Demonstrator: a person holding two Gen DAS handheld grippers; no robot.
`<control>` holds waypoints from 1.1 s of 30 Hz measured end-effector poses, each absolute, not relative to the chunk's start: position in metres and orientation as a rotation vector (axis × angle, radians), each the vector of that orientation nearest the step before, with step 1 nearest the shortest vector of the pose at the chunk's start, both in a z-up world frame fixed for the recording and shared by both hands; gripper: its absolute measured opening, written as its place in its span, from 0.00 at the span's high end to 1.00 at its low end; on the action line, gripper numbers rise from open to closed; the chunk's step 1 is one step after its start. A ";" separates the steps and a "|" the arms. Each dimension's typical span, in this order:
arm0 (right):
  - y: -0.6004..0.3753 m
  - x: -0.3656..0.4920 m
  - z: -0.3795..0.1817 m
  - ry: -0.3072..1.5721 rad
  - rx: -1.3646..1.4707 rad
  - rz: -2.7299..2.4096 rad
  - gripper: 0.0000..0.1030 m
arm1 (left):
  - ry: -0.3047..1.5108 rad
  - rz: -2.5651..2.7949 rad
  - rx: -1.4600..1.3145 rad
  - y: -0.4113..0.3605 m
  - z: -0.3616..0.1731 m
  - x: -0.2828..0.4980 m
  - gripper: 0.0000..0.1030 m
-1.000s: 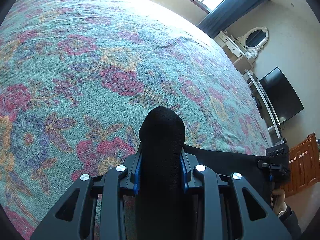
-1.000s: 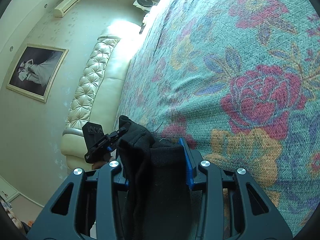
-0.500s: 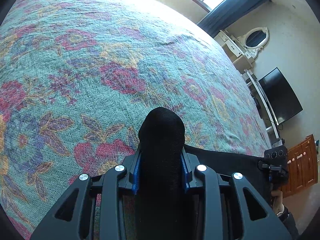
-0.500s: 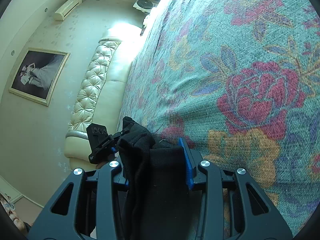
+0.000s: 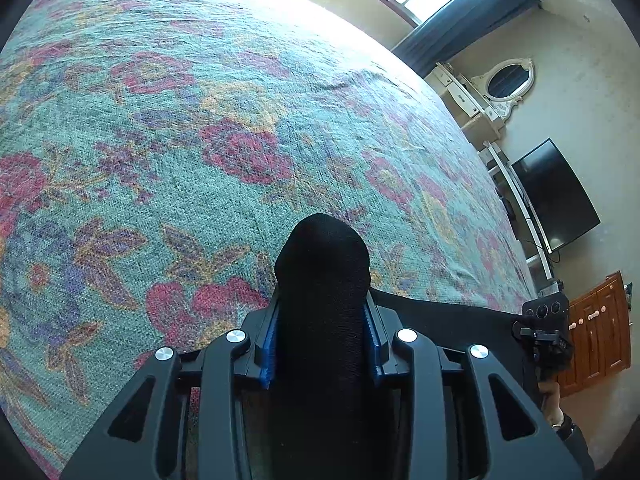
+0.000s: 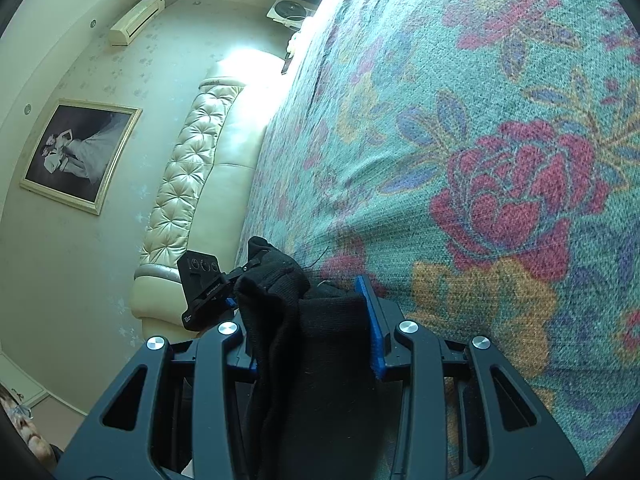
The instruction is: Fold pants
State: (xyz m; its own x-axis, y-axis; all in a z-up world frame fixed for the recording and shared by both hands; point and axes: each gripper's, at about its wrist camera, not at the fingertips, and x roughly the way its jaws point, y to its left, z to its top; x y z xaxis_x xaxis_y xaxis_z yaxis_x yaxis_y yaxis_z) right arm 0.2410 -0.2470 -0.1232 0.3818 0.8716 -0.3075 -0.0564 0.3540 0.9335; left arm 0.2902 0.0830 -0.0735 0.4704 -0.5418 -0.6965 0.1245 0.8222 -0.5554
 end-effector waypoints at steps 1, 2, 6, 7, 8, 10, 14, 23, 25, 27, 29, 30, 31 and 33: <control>-0.248 0.241 -0.123 0.991 1.027 0.749 0.64 | 1.006 -0.428 -0.468 0.084 -0.074 0.290 0.63; -0.248 0.241 -0.123 0.990 1.028 0.748 0.64 | 1.007 -0.431 -0.469 0.084 -0.074 0.290 0.62; -0.248 0.240 -0.121 0.978 1.043 0.753 0.60 | 1.008 -0.442 -0.464 0.084 -0.073 0.290 0.56; -0.249 0.239 -0.121 0.975 1.048 0.755 0.58 | 1.005 -0.442 -0.455 0.084 -0.072 0.289 0.54; -0.250 0.239 -0.120 0.972 1.053 0.757 0.56 | 1.001 -0.441 -0.443 0.083 -0.071 0.288 0.50; -0.253 0.237 -0.120 0.971 1.063 0.753 0.54 | 0.986 -0.428 -0.423 0.084 -0.067 0.284 0.43; -0.259 0.232 -0.119 0.962 1.085 0.743 0.51 | 0.977 -0.401 -0.417 0.093 -0.064 0.277 0.36; -0.280 0.207 -0.126 0.897 1.199 0.712 0.48 | 0.954 -0.340 -0.401 0.107 -0.059 0.253 0.28; -0.284 0.198 -0.127 0.879 1.222 0.703 0.48 | 0.949 -0.331 -0.425 0.111 -0.060 0.246 0.28; -0.287 0.187 -0.128 0.859 1.241 0.696 0.48 | 0.942 -0.317 -0.445 0.114 -0.061 0.238 0.27; -0.289 0.176 -0.130 0.837 1.269 0.692 0.47 | 0.935 -0.308 -0.464 0.116 -0.063 0.229 0.26; -0.290 0.169 -0.130 0.827 1.281 0.691 0.47 | 0.933 -0.306 -0.474 0.118 -0.064 0.224 0.26; -0.291 0.162 -0.131 0.817 1.293 0.688 0.47 | 0.934 -0.304 -0.481 0.119 -0.065 0.218 0.26; -0.291 0.147 -0.133 0.798 1.317 0.685 0.47 | 0.929 -0.299 -0.487 0.121 -0.067 0.203 0.26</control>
